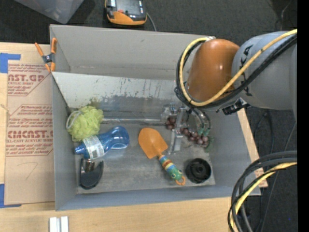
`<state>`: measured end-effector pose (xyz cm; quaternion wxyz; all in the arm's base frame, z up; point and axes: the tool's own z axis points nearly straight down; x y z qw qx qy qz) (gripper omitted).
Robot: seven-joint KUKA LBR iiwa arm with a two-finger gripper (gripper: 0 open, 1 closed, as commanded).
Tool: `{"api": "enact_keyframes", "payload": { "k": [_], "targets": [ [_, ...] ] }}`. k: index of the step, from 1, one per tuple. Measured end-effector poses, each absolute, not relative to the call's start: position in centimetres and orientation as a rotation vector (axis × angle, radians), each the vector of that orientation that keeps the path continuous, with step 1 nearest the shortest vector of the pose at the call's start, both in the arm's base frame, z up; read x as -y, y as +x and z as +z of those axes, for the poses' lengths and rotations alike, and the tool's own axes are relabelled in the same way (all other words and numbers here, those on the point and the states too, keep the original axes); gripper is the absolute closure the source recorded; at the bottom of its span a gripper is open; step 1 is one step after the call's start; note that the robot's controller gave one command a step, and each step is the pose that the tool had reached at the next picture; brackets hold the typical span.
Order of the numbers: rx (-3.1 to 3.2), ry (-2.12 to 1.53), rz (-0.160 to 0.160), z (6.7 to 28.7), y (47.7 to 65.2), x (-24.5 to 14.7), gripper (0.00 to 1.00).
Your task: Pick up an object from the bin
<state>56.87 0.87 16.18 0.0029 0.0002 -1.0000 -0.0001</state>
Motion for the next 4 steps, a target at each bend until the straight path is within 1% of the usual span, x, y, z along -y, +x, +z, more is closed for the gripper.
{"api": "enact_keyframes", "payload": {
  "k": [1, 2, 3, 4],
  "targets": [
    [3.144, 0.000, -0.001, 16.6, 57.1, -0.9, 0.00],
    [3.138, -0.041, -0.004, 6.8, 57.6, -3.1, 0.00],
    [3.155, -0.126, -0.004, 12.5, 56.4, -3.7, 0.00],
    [3.140, -0.053, -0.003, 7.4, 57.5, -3.2, 0.00]
  ]
}}
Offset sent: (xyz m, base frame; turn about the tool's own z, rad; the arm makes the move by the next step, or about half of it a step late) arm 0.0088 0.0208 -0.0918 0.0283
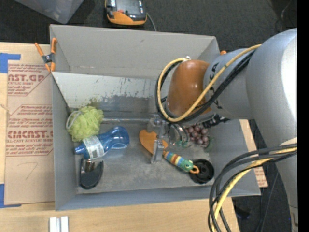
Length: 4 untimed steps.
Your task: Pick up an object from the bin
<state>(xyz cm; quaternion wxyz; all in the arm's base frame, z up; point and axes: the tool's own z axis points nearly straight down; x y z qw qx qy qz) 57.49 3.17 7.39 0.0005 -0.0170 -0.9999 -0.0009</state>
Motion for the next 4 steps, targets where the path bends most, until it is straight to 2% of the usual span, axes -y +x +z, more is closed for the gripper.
{"api": "enact_keyframes", "payload": {
  "k": [1, 2, 3, 4],
  "targets": [
    [3.122, -0.486, -0.010, 7.0, 55.6, -3.3, 0.00],
    [3.145, -0.094, -0.005, 7.4, 57.4, -3.2, 1.00],
    [3.145, -0.094, -0.005, 7.4, 57.4, -3.2, 1.00],
    [3.144, -0.095, -0.005, 8.4, 57.4, -3.2, 1.00]
  ]
}}
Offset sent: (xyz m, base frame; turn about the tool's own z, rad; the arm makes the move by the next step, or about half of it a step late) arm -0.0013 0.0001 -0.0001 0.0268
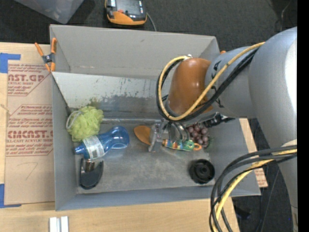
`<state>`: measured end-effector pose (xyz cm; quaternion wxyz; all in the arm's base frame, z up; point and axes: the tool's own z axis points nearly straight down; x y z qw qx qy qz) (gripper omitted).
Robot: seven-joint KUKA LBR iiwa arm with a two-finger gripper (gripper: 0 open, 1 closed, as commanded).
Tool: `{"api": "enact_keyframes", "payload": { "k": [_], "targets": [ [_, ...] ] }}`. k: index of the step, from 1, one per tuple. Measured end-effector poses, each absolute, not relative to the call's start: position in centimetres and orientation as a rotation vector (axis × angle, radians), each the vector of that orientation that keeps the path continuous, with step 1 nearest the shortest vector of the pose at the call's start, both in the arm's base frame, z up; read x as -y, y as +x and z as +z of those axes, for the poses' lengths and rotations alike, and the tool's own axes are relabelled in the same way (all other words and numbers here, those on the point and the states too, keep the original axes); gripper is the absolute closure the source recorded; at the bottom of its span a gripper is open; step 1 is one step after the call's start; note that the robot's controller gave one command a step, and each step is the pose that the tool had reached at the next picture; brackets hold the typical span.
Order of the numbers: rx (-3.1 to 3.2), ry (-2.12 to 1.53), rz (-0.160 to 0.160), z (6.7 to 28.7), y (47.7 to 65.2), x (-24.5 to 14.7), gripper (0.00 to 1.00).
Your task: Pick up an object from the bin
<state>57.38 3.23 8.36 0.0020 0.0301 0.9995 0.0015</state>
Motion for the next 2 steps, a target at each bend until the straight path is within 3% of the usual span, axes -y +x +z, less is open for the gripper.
{"api": "enact_keyframes", "payload": {
  "k": [2],
  "targets": [
    [-3.139, 0.094, 0.005, 13.2, 57.3, -3.3, 1.00]
  ]
}}
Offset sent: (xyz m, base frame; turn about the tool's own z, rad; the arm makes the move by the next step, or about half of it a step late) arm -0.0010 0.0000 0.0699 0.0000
